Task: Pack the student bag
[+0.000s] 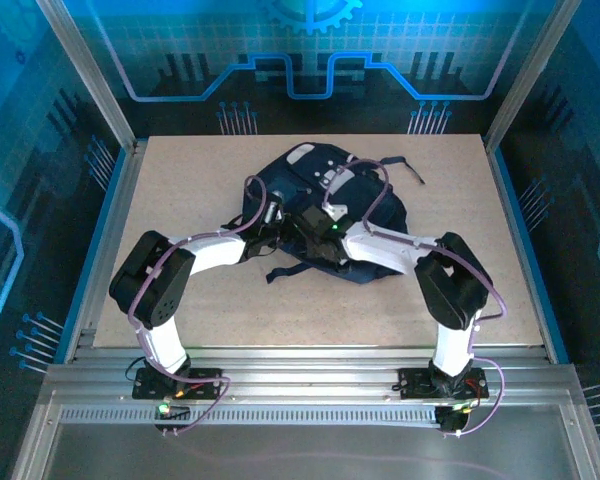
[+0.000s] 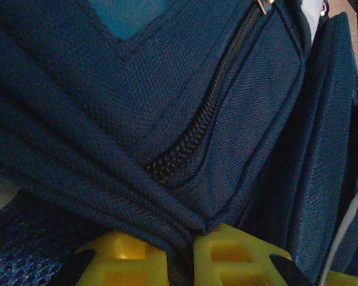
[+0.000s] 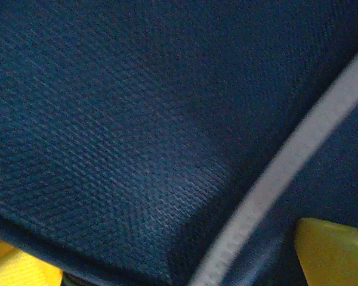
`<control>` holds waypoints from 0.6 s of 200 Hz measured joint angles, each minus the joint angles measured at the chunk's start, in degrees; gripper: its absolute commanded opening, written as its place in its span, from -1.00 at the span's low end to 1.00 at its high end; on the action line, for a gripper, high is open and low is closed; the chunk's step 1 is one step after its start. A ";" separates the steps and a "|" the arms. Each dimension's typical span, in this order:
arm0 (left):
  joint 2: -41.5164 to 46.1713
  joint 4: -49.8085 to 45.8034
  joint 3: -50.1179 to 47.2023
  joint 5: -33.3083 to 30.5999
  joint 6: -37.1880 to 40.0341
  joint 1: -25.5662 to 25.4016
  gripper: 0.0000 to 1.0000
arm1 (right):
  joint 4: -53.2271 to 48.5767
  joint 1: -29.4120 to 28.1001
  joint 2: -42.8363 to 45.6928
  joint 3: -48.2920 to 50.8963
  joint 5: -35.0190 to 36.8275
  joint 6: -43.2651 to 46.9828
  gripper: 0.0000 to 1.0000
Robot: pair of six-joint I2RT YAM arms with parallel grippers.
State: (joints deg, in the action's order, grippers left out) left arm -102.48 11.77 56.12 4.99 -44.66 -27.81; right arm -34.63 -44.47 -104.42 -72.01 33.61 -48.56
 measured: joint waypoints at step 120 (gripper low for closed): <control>0.00 0.11 0.39 1.05 0.00 0.35 -1.00 | 4.76 0.98 11.39 11.93 -7.28 -1.64 0.30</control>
State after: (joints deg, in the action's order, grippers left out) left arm -102.48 11.88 56.51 6.04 -44.66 -27.46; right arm -29.87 -43.48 -93.03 -60.07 26.33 -50.19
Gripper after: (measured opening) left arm 0.119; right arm 0.701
